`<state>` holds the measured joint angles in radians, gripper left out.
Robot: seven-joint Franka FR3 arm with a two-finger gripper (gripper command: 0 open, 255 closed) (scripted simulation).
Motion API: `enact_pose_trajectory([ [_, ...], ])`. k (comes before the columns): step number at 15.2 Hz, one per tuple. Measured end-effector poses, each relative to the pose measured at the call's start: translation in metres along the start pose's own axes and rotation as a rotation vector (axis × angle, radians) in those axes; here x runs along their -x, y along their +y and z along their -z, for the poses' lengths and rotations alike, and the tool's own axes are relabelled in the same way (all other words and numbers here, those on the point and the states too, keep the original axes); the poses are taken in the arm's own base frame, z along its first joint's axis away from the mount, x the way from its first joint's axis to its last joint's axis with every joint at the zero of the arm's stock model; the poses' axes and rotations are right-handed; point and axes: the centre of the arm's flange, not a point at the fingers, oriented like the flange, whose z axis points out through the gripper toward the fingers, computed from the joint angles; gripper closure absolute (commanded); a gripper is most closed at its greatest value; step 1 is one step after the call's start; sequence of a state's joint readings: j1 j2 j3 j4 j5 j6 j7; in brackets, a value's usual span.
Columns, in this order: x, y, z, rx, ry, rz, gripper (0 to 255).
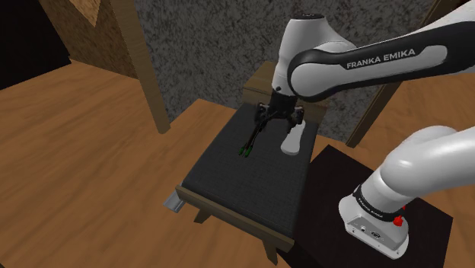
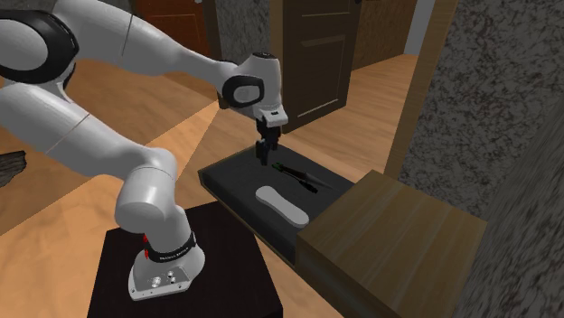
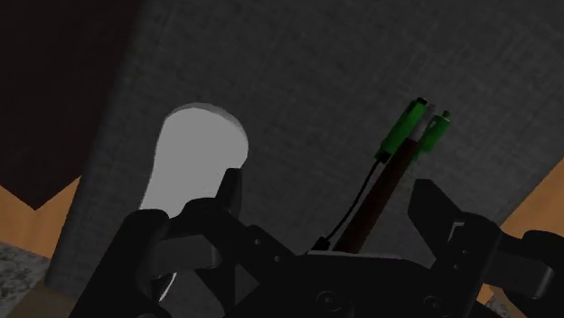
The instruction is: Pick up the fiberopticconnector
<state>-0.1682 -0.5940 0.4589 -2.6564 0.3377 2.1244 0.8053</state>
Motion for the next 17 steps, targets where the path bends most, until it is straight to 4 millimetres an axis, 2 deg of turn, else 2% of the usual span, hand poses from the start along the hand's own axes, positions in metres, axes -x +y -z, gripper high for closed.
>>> enact_pose_trajectory([
  [6, -0.028, -0.043, -0.054, -0.029, 0.088, -0.282, 0],
  [8, -0.033, -0.046, -0.063, -0.037, 0.102, -0.332, 0],
  [15, -0.034, -0.047, -0.099, -0.04, 0.106, -0.35, 0],
  [16, -0.034, -0.048, -0.101, -0.04, 0.106, -0.35, 255],
  [17, -0.034, -0.048, -0.101, -0.041, 0.107, -0.35, 255],
])
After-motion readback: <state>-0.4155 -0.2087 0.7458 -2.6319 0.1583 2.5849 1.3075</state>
